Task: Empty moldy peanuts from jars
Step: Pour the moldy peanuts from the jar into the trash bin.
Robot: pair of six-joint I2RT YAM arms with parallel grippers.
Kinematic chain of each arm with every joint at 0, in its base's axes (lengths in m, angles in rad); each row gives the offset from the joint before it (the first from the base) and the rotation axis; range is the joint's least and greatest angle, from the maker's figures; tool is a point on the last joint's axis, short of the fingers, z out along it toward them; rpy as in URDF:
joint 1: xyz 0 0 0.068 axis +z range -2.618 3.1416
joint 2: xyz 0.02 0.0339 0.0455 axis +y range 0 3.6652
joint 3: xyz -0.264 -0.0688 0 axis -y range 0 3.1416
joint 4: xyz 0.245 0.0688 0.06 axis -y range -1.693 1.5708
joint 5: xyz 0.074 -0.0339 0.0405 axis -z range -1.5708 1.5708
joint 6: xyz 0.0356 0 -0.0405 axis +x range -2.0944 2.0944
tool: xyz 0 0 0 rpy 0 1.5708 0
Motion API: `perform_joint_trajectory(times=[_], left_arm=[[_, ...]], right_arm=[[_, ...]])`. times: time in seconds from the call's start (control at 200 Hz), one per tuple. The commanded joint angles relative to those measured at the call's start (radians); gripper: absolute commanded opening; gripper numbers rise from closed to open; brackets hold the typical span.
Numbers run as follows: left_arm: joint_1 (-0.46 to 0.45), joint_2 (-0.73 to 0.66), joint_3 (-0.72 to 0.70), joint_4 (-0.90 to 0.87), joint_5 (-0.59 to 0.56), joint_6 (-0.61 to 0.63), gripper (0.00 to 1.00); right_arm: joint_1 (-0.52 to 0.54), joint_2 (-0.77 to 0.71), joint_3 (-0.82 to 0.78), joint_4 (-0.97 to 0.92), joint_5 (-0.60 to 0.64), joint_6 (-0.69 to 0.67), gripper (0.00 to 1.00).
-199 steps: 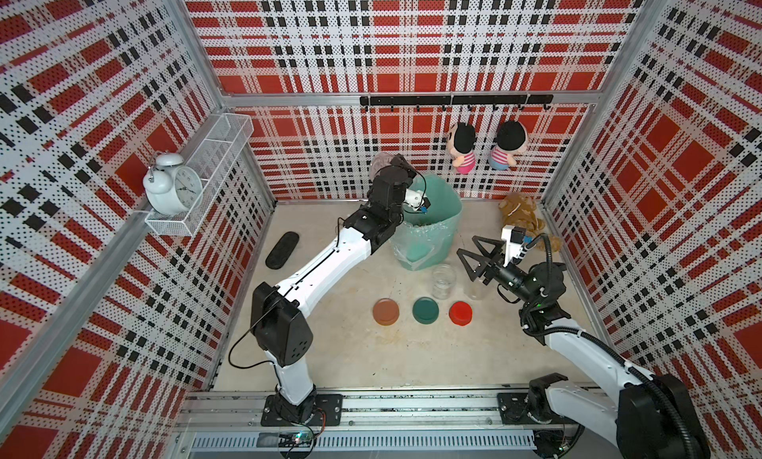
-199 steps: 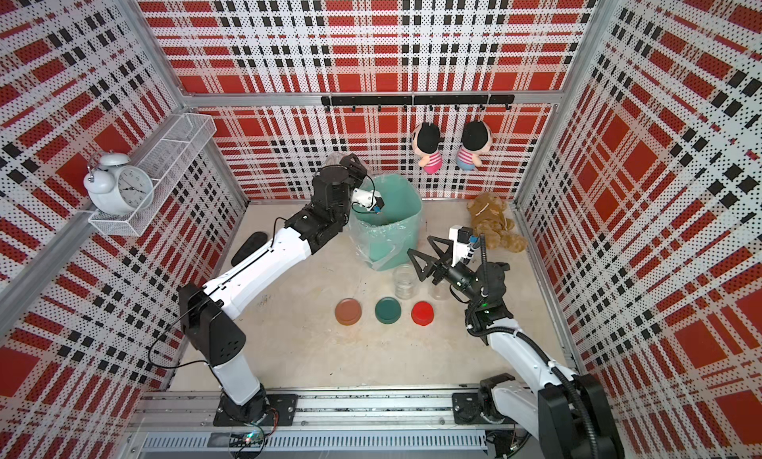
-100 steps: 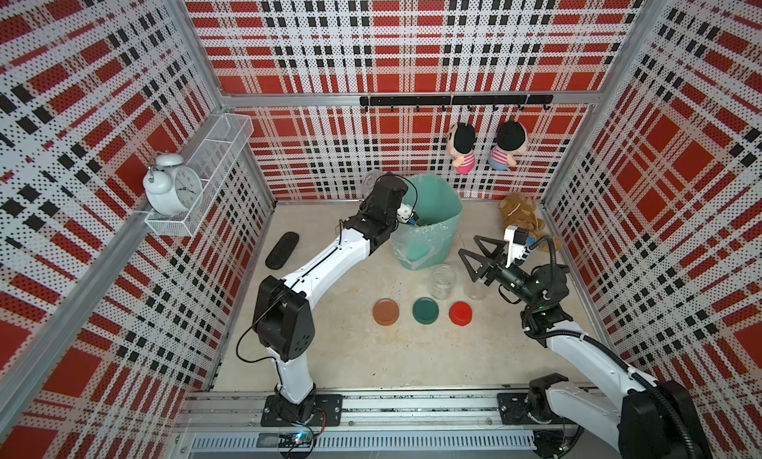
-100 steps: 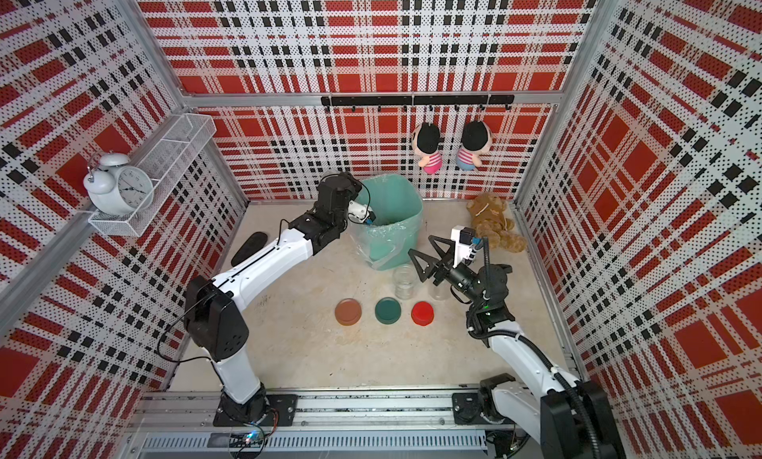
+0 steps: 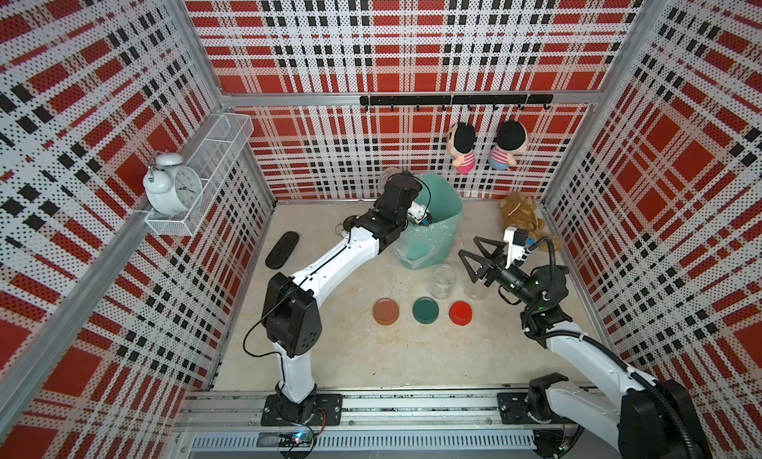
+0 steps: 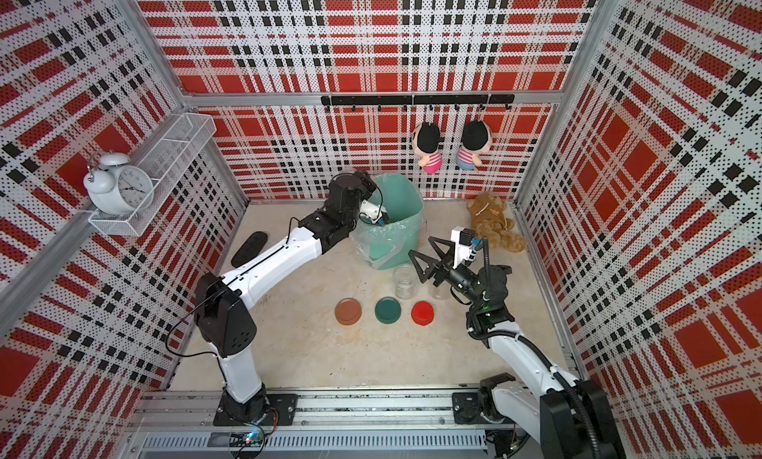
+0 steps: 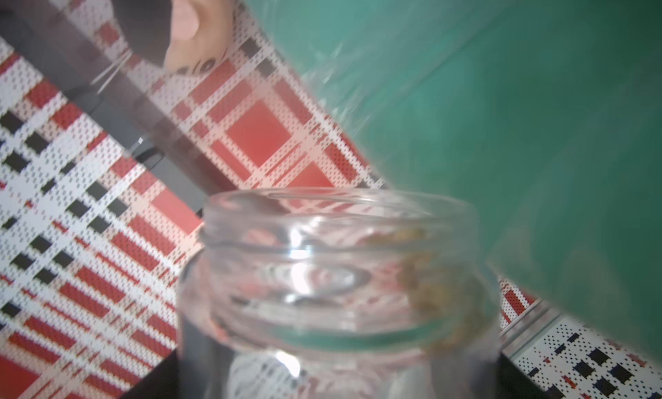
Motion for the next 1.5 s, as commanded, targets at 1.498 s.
perform_joint_trajectory(times=[1.498], left_arm=[[0.062,-0.090,0.017,0.108,-0.031,0.010,0.00]], right_arm=[[-0.004,0.068,0.000,0.124,-0.025,0.049,1.00]])
